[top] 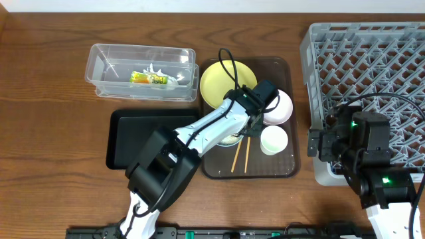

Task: Sort waste into correct bins and load items into the dishwasher rack
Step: 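Reach left gripper to the light-blue bowl rim and grasp it, then carry the blue bowl over the black tray and tip out the rice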

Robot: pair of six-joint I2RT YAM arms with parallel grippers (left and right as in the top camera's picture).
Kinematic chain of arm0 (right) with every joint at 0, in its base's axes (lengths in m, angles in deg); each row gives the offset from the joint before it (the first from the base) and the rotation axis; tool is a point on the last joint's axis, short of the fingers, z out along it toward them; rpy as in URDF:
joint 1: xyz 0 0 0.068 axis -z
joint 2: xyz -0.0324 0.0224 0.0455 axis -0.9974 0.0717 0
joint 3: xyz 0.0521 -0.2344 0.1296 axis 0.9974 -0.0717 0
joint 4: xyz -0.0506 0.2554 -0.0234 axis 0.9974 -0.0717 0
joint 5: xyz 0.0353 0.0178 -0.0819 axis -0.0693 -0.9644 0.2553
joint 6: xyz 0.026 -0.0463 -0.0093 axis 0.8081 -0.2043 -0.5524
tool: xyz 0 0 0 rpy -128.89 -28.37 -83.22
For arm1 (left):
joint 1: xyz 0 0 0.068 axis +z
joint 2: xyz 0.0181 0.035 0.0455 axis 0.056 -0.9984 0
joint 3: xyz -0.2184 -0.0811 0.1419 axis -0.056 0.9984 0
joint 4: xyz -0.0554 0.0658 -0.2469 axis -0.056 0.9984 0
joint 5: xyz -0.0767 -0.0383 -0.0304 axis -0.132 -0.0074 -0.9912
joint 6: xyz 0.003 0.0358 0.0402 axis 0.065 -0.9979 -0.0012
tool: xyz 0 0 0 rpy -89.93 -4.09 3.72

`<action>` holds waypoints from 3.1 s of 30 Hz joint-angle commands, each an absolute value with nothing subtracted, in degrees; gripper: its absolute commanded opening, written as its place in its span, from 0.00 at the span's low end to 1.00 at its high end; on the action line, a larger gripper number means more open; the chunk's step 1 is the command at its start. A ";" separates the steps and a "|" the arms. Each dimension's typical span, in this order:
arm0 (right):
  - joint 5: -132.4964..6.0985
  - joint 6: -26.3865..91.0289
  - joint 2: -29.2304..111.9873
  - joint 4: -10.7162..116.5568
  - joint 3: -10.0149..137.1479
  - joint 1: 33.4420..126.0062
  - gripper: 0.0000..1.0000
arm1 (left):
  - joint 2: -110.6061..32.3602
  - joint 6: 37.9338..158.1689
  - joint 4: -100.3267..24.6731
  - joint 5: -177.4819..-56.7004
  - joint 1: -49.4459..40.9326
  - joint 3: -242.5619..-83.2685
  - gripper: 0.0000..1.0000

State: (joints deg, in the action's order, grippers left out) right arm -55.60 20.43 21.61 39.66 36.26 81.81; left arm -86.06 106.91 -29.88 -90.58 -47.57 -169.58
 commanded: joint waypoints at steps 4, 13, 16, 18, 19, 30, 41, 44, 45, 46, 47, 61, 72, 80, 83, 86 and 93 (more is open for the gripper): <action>-55.87 21.15 21.61 39.58 37.52 81.46 0.99 | -86.91 106.41 -28.55 -90.10 -47.54 -169.52 0.06; -55.87 21.15 21.61 39.58 37.52 81.46 0.99 | -80.47 106.39 -25.99 -90.10 -47.54 -169.76 0.06; -55.84 21.15 21.61 39.60 37.52 81.46 0.99 | -76.60 105.93 -24.53 -90.14 -47.19 -169.76 0.06; -55.87 21.15 21.61 39.58 37.52 81.46 0.99 | -73.91 105.95 -22.91 -90.14 -46.39 -169.76 0.06; -55.84 21.15 21.61 39.58 37.52 81.46 0.99 | -72.68 105.97 -21.79 -90.16 -45.71 -169.76 0.06; -55.84 21.15 21.61 39.58 37.52 81.46 0.99 | -67.48 98.35 -13.34 -111.26 -27.87 -168.03 0.06; -55.84 21.15 21.63 39.60 37.52 81.46 0.99 | -67.53 77.93 -14.25 -144.74 -2.93 -155.37 0.06; -55.84 21.15 21.63 39.60 37.52 81.46 0.99 | -67.83 72.69 -14.23 -153.42 2.77 -151.57 0.06; -55.84 21.15 21.63 39.60 37.52 81.46 0.99 | -68.05 71.20 -14.23 -156.35 4.61 -150.30 0.06; -55.84 21.15 21.63 39.60 37.52 81.46 0.99 | -68.25 70.04 -14.21 -158.73 6.11 -149.21 0.06; -55.84 21.13 21.63 39.60 37.52 81.46 0.99 | -68.44 69.47 -14.25 -160.72 7.51 -148.10 0.06; -55.84 21.15 21.63 39.58 37.52 81.46 0.99 | -70.39 76.99 -13.84 -177.74 17.22 -142.72 0.06; -55.84 21.15 21.61 39.58 37.52 81.46 0.99 | -70.39 95.42 -13.82 -179.58 17.37 -142.72 0.06; -55.84 21.15 21.63 39.58 37.52 81.46 0.99 | -70.39 104.42 -13.80 -179.60 17.37 -142.72 0.06; -55.84 21.13 21.63 39.58 37.52 81.46 0.99 | -70.39 107.24 -13.80 -179.58 17.37 -142.72 0.06; -55.84 21.15 21.63 39.58 37.52 81.46 0.99 | -70.39 108.20 -13.82 -179.58 17.37 -142.72 0.06; -55.84 21.15 21.63 39.58 37.52 81.46 0.99 | -70.39 103.15 -20.24 -179.58 17.35 -142.72 0.06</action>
